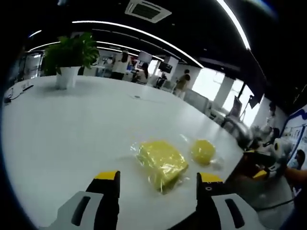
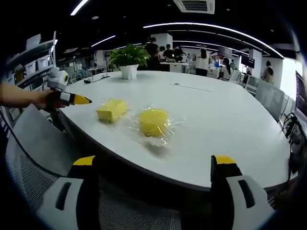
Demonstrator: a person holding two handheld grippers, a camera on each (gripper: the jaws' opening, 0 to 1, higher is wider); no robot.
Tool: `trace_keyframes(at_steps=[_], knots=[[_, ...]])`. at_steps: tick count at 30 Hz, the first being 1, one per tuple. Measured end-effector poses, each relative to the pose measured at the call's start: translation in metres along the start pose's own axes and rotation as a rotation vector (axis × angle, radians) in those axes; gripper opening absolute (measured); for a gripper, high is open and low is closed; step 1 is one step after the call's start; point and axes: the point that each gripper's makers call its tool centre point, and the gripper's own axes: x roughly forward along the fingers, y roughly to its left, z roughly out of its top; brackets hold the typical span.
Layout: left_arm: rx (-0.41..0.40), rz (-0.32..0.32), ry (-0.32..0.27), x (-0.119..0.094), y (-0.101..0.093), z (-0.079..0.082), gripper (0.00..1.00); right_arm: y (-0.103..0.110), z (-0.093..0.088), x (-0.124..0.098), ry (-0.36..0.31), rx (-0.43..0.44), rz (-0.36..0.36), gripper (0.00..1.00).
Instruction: Compare the silicone blocks by pressing each to a similar depth, holding the contact briefly, and releasing to observe deformation and rebound differences across the visible hardness samples.
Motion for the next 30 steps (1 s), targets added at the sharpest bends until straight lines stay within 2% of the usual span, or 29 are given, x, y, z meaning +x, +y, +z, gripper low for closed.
trace_keyframes(at_steps=[7, 9, 19, 23, 30], knots=[[-0.085, 0.014, 0.011, 0.017, 0.010, -0.002, 0.61, 0.000, -0.001, 0.000, 0.007, 0.002, -0.004, 0.90], [-0.141, 0.010, 0.005, 0.020, 0.012, -0.001, 0.60, -0.001, -0.002, 0.000, 0.009, 0.003, -0.004, 0.90], [-0.228, 0.017, -0.007, 0.039, 0.023, 0.004, 0.53, -0.002, -0.007, 0.000, 0.034, 0.006, -0.010, 0.90], [-0.245, 0.017, -0.023, 0.046, 0.026, 0.009, 0.43, -0.003, -0.008, 0.000, 0.041, 0.010, -0.019, 0.90], [-0.319, 0.050, -0.051, 0.053, 0.041, 0.013, 0.37, -0.004, -0.010, 0.000, 0.052, 0.011, -0.024, 0.90]])
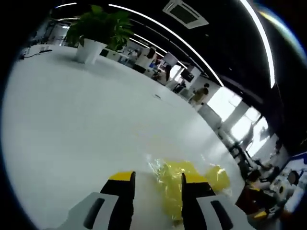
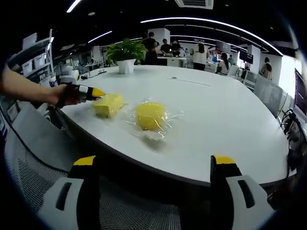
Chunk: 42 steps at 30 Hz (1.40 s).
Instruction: Compare the silicone blocks by pressing each to a similar depth, holding the contact briefly, and releasing to observe deformation and rebound differences across the visible hardness samples.
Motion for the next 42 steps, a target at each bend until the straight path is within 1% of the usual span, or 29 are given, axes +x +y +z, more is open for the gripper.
trace_keyframes(at_steps=[2, 4, 6, 10, 13, 16, 19, 21, 23, 24, 26, 30, 31, 34, 35, 38, 39, 41, 42], knots=[[-0.021, 0.005, -0.009, 0.002, 0.002, 0.002, 0.35, 0.000, 0.000, 0.000, 0.001, 0.002, -0.002, 0.90], [-0.059, -0.001, -0.024, 0.005, 0.002, 0.006, 0.33, -0.001, -0.001, 0.000, 0.003, 0.002, -0.004, 0.90], [-0.078, -0.006, -0.028, 0.007, 0.002, 0.007, 0.33, -0.001, -0.001, 0.000, 0.004, 0.003, -0.005, 0.90], [-0.116, -0.025, -0.022, 0.013, -0.002, 0.005, 0.29, -0.001, -0.001, 0.000, 0.008, 0.003, -0.007, 0.90], [-0.154, -0.029, -0.036, 0.016, -0.002, 0.006, 0.28, -0.002, -0.002, 0.000, 0.011, 0.004, -0.010, 0.90], [-0.184, -0.038, -0.043, 0.017, -0.002, 0.004, 0.24, -0.002, -0.002, 0.000, 0.013, 0.005, -0.011, 0.90], [-0.241, -0.046, -0.050, 0.017, -0.001, 0.003, 0.25, -0.002, -0.003, 0.000, 0.016, 0.008, -0.013, 0.90], [-0.241, -0.044, -0.054, 0.017, 0.000, 0.004, 0.25, -0.004, -0.004, 0.000, 0.020, 0.007, -0.019, 0.89], [-0.242, -0.057, -0.054, 0.018, -0.002, 0.005, 0.23, -0.003, -0.004, 0.000, 0.022, 0.007, -0.018, 0.89], [-0.252, -0.054, -0.061, 0.019, -0.001, 0.006, 0.22, -0.003, -0.004, 0.000, 0.021, 0.007, -0.018, 0.89], [-0.261, -0.056, -0.080, 0.019, -0.001, 0.010, 0.14, -0.004, -0.004, 0.000, 0.021, 0.007, -0.019, 0.89], [-0.265, -0.055, -0.093, 0.021, -0.001, 0.013, 0.08, -0.003, -0.003, 0.000, 0.019, 0.007, -0.018, 0.89], [-0.263, -0.051, -0.097, 0.022, 0.000, 0.013, 0.04, -0.003, -0.003, 0.000, 0.019, 0.007, -0.017, 0.89], [-0.266, -0.053, -0.102, 0.022, -0.002, 0.013, 0.02, -0.003, -0.003, 0.000, 0.016, 0.008, -0.017, 0.89], [-0.248, -0.052, -0.104, 0.021, -0.004, 0.014, 0.01, -0.003, -0.003, 0.000, 0.015, 0.007, -0.017, 0.88], [-0.255, -0.074, -0.101, 0.020, -0.010, 0.017, 0.00, -0.003, -0.002, 0.000, 0.014, 0.007, -0.015, 0.88], [-0.237, -0.103, -0.102, 0.018, -0.016, 0.020, 0.00, -0.003, -0.002, 0.000, 0.013, 0.007, -0.014, 0.88], [-0.201, -0.129, -0.105, 0.016, -0.024, 0.025, 0.00, -0.002, -0.002, 0.000, 0.013, 0.005, -0.011, 0.88], [-0.194, -0.157, -0.107, 0.014, -0.030, 0.028, 0.00, -0.002, -0.002, 0.000, 0.013, 0.004, -0.009, 0.88]])
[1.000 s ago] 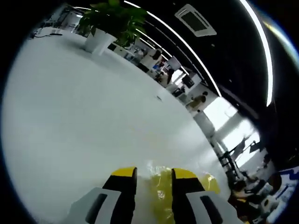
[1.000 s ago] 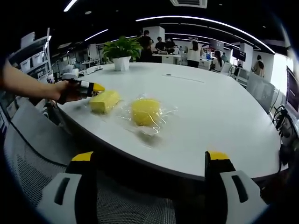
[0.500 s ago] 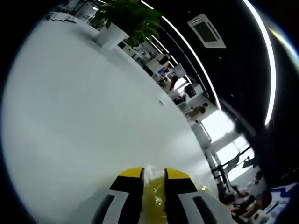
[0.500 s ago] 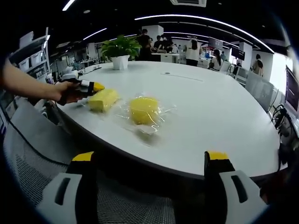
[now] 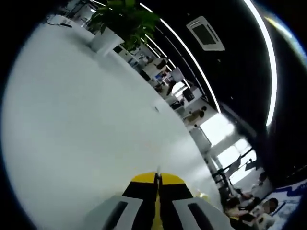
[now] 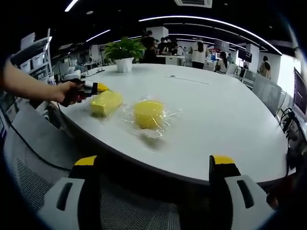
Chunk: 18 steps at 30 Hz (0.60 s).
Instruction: Compare the silicone blocks by pressing each to a similar depth, holding the contact briefly, and releasing to observe deformation and rebound differences across the visible hardness samples.
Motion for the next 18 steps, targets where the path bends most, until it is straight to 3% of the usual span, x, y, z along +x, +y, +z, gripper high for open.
trace_keyframes(at_steps=[9, 18], knots=[[0.038, -0.177, -0.027, -0.010, -0.057, 0.018, 0.00, 0.000, 0.002, -0.001, -0.011, -0.007, 0.001, 0.88], [0.119, -0.284, -0.027, -0.027, -0.099, 0.024, 0.00, 0.001, 0.004, -0.002, -0.026, -0.008, 0.006, 0.88]])
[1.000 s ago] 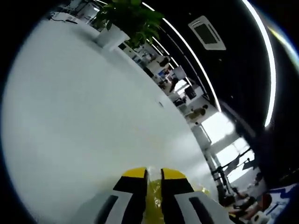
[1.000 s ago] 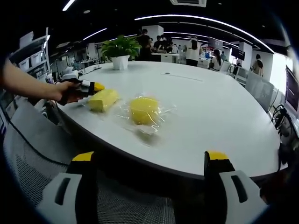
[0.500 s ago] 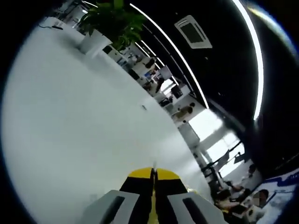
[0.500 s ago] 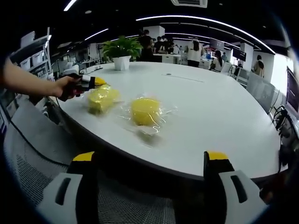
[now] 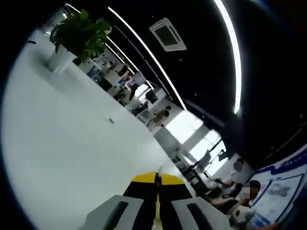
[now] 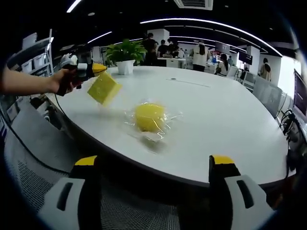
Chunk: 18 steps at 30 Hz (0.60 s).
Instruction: Compare the silicone blocks by pressing each to a similar depth, holding the contact briefly, and releasing to observe deformation and rebound differences across the visible hardness samples.
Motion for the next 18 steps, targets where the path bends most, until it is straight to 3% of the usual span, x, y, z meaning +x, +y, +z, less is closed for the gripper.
trace_keyframes(at_steps=[9, 18], knots=[[0.137, -0.152, 0.042, -0.005, -0.059, 0.014, 0.00, 0.004, 0.003, 0.000, -0.014, 0.005, 0.028, 0.89], [0.288, -0.276, 0.186, -0.008, -0.117, -0.001, 0.00, 0.010, 0.005, -0.001, -0.023, 0.016, 0.062, 0.86]])
